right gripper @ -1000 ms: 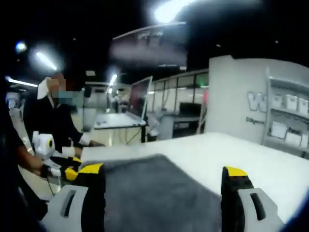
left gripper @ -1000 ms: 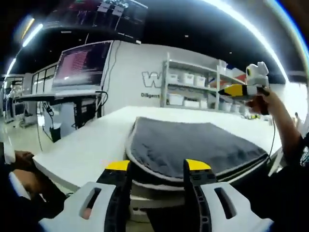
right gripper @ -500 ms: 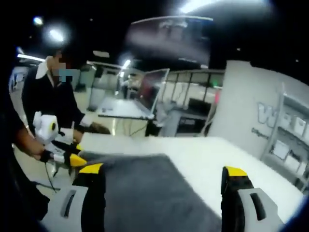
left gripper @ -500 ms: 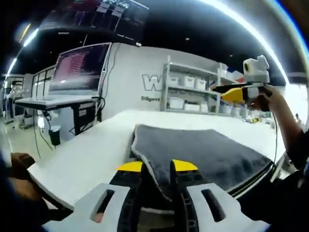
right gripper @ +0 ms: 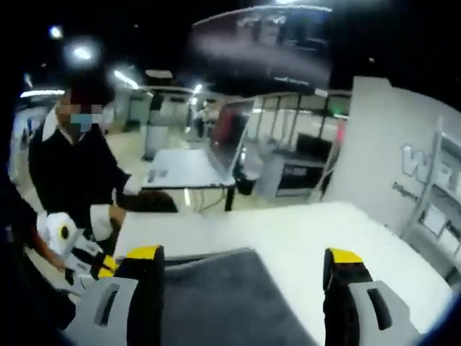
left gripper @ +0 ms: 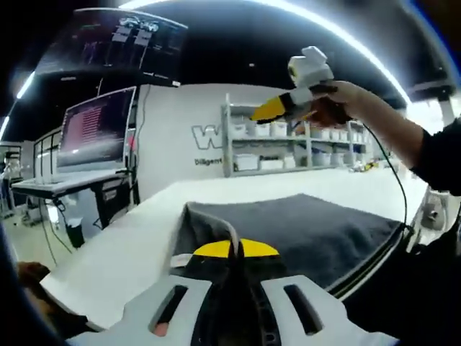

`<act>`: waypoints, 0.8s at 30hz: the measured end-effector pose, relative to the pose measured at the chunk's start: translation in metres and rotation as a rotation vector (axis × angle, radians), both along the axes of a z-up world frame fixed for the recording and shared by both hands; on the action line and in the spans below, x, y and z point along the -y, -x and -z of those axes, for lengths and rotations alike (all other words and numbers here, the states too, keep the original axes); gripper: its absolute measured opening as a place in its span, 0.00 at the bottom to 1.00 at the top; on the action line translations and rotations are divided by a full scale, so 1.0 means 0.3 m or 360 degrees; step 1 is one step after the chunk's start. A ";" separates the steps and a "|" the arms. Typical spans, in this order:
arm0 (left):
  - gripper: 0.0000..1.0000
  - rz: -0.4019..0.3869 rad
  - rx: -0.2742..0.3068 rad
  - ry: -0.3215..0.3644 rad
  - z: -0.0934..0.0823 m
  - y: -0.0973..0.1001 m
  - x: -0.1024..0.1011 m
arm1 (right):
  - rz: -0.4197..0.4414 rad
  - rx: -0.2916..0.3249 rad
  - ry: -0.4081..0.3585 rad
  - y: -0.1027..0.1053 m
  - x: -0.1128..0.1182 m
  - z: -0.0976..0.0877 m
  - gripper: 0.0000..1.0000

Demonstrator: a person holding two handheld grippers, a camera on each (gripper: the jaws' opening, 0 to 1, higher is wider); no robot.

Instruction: Open the folded towel by lifting each exposed corner and separating the folded layers until the towel lies flat within the target outline without major curled edges

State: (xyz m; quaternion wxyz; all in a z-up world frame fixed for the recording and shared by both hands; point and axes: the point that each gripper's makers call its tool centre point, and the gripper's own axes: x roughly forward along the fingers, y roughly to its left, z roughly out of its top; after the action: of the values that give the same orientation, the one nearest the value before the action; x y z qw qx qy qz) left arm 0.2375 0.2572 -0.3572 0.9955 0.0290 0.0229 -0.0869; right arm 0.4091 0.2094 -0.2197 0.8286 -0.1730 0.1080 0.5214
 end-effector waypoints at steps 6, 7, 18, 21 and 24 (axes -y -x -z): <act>0.10 -0.0044 -0.0007 -0.0015 0.029 0.000 -0.011 | 0.0054 0.0002 0.0115 -0.079 -0.099 -0.007 0.96; 0.13 -0.0040 -0.0012 -0.0007 0.036 0.000 -0.011 | 0.0071 0.0000 0.0129 -0.102 -0.111 -0.011 0.96; 0.02 -0.0072 0.0093 -0.0021 0.014 0.015 -0.011 | 0.0217 -0.0112 0.0379 -0.197 -0.200 0.137 0.94; 0.02 -0.0018 0.0121 -0.0054 0.011 0.017 0.014 | 0.0242 -0.0151 0.0392 -0.196 -0.214 0.176 0.94; 0.02 0.0006 0.0137 -0.0050 0.005 0.020 0.027 | 0.0300 -0.0169 0.0420 -0.207 -0.217 0.199 0.91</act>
State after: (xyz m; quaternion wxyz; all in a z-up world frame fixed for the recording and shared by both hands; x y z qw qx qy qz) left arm 0.2314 0.2490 -0.3589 0.9948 0.0485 -0.0186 -0.0873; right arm 0.4712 0.2744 -0.2794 0.8370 -0.2415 0.2351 0.4311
